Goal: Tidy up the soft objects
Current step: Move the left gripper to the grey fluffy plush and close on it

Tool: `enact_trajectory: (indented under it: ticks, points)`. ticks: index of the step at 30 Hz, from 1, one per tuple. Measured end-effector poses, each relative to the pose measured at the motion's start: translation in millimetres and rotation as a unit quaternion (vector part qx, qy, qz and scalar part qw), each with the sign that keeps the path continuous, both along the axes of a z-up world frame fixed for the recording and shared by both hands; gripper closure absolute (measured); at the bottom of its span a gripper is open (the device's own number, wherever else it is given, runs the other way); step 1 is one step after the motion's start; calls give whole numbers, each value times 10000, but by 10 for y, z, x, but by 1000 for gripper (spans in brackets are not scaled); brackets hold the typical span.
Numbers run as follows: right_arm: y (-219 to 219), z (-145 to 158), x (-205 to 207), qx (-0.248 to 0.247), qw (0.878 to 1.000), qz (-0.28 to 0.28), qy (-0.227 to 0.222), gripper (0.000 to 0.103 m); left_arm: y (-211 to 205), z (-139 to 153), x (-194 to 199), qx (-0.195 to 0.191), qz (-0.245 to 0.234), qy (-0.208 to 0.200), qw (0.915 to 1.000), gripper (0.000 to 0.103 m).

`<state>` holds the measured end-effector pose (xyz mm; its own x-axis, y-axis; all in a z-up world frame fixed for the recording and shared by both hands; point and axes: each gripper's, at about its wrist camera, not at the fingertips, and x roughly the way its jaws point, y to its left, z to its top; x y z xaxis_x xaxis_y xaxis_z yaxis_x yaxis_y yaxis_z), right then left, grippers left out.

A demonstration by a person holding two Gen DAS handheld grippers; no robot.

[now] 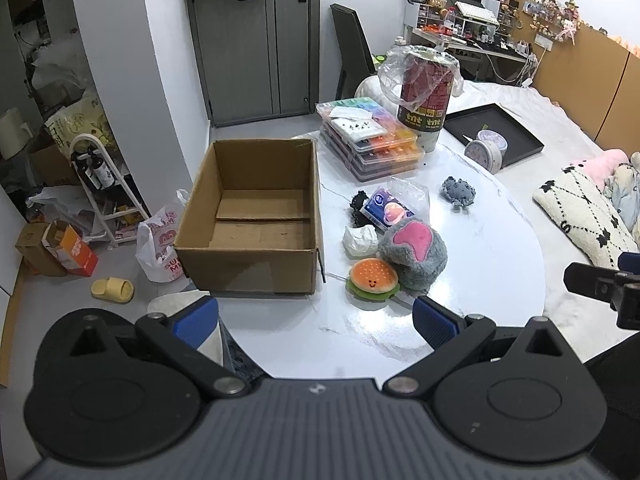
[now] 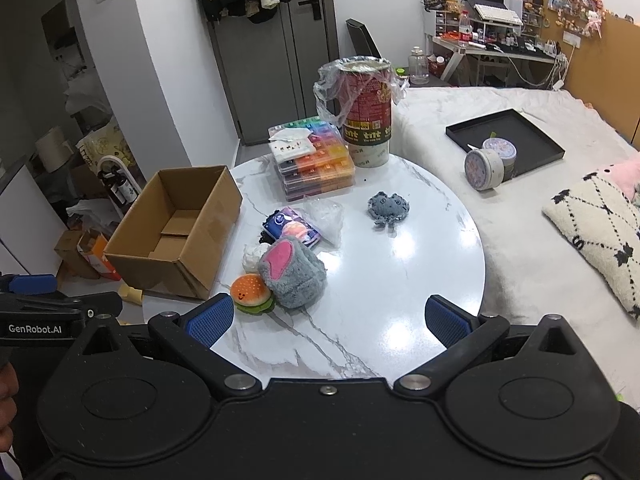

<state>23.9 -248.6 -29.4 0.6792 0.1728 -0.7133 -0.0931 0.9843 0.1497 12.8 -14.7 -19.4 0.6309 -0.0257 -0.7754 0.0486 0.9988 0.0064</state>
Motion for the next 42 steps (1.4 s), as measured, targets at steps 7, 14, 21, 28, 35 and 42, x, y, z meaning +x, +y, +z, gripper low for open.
enact_trajectory:
  ticks: [7, 14, 21, 28, 35, 42]
  points:
    - [-49, -127, 109, 109, 9999, -3, 106, 0, -39, -94, 132, -101, -24, 61, 9999, 0]
    - [-148, -291, 228, 621, 9976, 11, 297, 0, -99, -144, 257, -229, -101, 20, 9997, 1]
    - [-235, -509, 373, 1232, 9913, -128, 448, 0, -255, -181, 414, -332, -389, -18, 9987, 4]
    - [-306, -725, 534, 1762, 9828, -180, 513, 8, -477, -306, 641, -374, -664, 118, 9970, 18]
    - [-402, -1009, 741, 2233, 9718, -235, 723, 31, -588, -441, 889, -531, -685, 269, 9959, 33]
    - [-544, -1284, 905, 2902, 9506, -560, 946, 39, -643, -644, 1143, -679, -563, 505, 9948, 47]
